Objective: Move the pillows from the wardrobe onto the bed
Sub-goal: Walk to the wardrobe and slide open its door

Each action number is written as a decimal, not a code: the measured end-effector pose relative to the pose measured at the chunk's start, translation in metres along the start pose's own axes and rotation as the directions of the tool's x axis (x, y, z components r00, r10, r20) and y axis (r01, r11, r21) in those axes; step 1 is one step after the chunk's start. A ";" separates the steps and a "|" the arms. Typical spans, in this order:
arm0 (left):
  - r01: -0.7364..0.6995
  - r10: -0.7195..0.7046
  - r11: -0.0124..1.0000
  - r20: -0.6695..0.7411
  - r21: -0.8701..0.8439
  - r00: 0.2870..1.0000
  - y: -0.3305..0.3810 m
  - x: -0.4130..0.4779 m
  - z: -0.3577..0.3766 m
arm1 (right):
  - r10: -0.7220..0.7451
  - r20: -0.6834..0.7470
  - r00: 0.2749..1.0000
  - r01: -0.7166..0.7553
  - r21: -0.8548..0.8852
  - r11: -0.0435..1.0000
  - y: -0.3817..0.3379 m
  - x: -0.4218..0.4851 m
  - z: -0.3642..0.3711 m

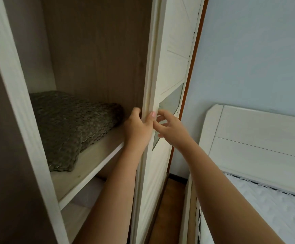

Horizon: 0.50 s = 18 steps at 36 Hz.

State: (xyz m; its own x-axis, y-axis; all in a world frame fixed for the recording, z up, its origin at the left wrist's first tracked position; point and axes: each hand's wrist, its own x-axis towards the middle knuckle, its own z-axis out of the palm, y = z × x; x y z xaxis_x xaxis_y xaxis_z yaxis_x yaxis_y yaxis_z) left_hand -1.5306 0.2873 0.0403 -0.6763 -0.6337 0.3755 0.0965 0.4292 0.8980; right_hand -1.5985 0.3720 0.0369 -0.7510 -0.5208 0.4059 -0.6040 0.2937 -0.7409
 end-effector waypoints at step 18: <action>-0.074 0.083 0.988 -0.064 0.134 0.995 0.000 0.021 0.017 | -0.035 -0.038 0.999 0.034 -0.026 0.999 0.027 0.029 -0.005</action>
State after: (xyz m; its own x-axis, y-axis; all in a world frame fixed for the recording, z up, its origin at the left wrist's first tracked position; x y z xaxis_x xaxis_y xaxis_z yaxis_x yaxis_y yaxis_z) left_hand -1.5571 0.2848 0.0443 -0.6180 -0.6356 0.4627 0.0476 0.5572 0.8290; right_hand -1.6380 0.3688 0.0309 -0.7390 -0.4997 0.4518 -0.6360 0.2963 -0.7125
